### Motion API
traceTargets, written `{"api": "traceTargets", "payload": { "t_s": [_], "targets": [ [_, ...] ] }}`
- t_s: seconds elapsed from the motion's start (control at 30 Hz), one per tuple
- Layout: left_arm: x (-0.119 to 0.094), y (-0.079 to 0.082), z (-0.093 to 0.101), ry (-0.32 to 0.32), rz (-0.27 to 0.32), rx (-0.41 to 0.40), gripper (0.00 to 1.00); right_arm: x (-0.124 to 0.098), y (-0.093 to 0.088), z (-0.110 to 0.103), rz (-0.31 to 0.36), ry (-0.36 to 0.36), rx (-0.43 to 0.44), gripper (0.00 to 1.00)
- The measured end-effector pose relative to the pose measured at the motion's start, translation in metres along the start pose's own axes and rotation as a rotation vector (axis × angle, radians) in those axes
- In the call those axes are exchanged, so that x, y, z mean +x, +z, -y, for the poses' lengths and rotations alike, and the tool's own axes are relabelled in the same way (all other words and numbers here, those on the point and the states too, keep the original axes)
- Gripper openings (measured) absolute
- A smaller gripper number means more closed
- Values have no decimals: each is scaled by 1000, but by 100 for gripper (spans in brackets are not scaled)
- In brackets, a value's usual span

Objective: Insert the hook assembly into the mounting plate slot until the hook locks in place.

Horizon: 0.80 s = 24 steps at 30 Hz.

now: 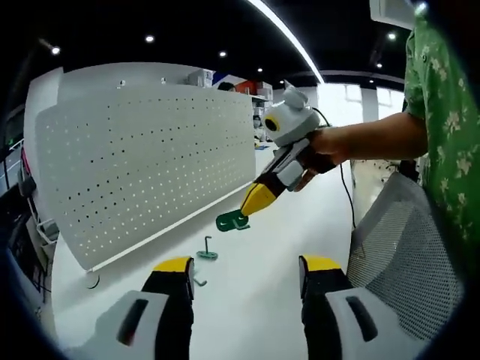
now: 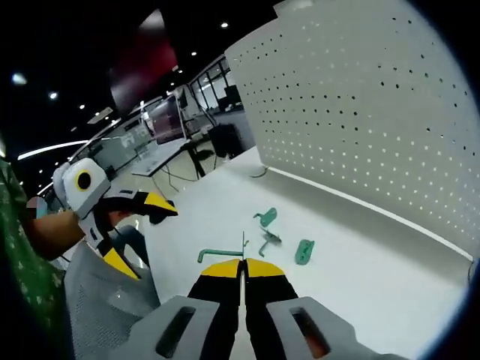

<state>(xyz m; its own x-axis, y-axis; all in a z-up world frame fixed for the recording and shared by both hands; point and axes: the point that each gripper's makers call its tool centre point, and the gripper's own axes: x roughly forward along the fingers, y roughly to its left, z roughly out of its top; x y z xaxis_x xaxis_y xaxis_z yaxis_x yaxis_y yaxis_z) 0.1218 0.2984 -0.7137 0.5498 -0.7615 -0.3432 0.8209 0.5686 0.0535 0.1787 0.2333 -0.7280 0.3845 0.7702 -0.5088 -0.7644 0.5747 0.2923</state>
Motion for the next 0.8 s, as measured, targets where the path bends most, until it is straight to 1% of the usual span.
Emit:
{"api": "traceTargets", "payload": {
  "t_s": [0.17,0.4,0.8],
  "targets": [
    [0,3,1,-5,5,20,55,-1,2,-13,1,22,-5,0],
    [0,5,6,-22,11,75,46,-1,3,-27,-1,59,23,0],
    [2,9,16,-52,20,160,33,2,-2,-46,-33,101,24,0]
  ]
}}
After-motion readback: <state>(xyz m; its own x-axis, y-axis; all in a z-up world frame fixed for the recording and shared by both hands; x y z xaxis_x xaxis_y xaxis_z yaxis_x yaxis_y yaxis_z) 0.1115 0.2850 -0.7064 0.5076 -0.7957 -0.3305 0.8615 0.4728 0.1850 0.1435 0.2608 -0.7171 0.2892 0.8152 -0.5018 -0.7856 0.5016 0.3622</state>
